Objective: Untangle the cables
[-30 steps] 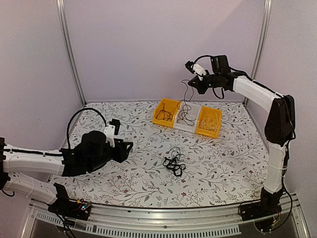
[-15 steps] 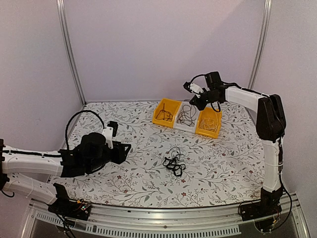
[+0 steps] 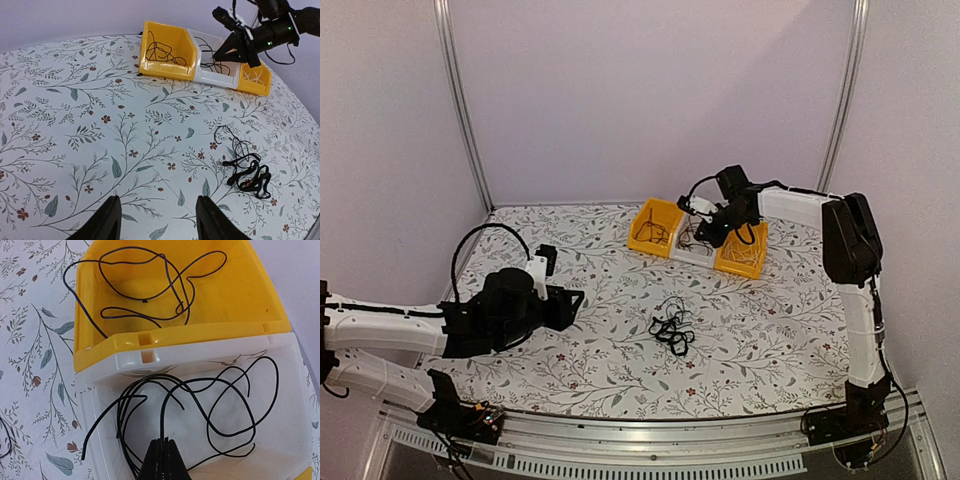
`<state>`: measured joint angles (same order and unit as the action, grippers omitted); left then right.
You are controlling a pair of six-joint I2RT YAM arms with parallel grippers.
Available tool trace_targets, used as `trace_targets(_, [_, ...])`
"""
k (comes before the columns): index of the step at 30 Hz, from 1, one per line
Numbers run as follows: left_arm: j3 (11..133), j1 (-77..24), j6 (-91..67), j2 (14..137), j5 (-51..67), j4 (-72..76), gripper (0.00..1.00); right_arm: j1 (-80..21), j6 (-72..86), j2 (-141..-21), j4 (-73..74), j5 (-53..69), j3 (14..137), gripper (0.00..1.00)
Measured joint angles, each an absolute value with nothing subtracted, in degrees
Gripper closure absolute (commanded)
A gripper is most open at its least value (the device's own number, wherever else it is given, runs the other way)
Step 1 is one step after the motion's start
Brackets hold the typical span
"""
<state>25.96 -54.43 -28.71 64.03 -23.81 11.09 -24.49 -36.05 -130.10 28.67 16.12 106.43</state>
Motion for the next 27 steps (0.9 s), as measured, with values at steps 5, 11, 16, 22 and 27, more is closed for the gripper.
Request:
trace_targets(5, [26.0,-54.4,-29.1,64.0,-23.8,11.1,0.46,-25.1,-36.0,-133.2,29.7,13.9,108.7,1.00])
trace_targets(11, [26.0,-54.5,-30.0,64.0,-23.8,11.1,0.46,-25.5,-36.0,-136.1,30.6,11.2,112.7,0.97])
trace_targets(16, [26.0,-54.6,-30.5,64.0,-23.8,11.1,0.46,-26.2,-36.3,-136.3,32.5,9.7,113.3,0.77])
trace_targets(22, [26.0,-54.7,-30.4,64.1,-23.8,11.2,0.46,-27.3,-34.9,-133.2,35.2,6.2,110.6,0.61])
trace_targets(27, [26.0,-54.7,-30.1,65.2,-23.4,11.3,0.46,-27.7,-33.2,-122.8,35.5,3.3,102.6,0.59])
